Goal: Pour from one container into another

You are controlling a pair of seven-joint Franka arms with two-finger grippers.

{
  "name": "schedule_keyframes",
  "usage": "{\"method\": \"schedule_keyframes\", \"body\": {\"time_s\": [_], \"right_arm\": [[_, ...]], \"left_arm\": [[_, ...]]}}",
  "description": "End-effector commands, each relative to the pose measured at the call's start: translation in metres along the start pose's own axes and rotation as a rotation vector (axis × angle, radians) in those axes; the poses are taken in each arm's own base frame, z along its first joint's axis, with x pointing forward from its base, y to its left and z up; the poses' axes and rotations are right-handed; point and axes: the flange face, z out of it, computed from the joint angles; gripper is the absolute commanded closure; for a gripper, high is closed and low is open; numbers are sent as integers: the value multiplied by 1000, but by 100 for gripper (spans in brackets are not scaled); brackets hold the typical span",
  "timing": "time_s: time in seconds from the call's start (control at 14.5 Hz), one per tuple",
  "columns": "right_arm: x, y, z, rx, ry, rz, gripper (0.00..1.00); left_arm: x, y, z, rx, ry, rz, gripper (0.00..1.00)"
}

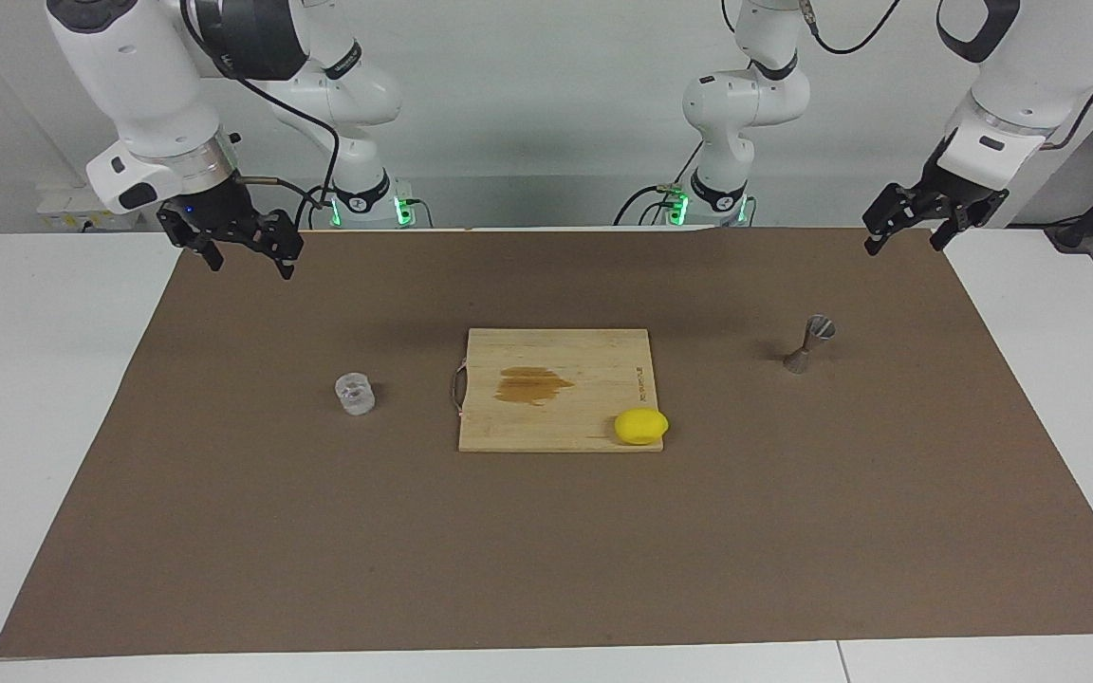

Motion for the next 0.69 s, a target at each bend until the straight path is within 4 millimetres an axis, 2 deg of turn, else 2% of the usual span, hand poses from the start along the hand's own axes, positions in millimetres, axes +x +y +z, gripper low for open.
{"method": "schedule_keyframes", "body": {"time_s": [0.0,0.62], "right_arm": [[-6,5,-1,-5,-7,-14,0],[-7,1,0,-6,-9,-26,0]], "left_arm": [[-7,1,0,-7,4,-13,0],[-7,1,0,-7,5,-13,0]]}}
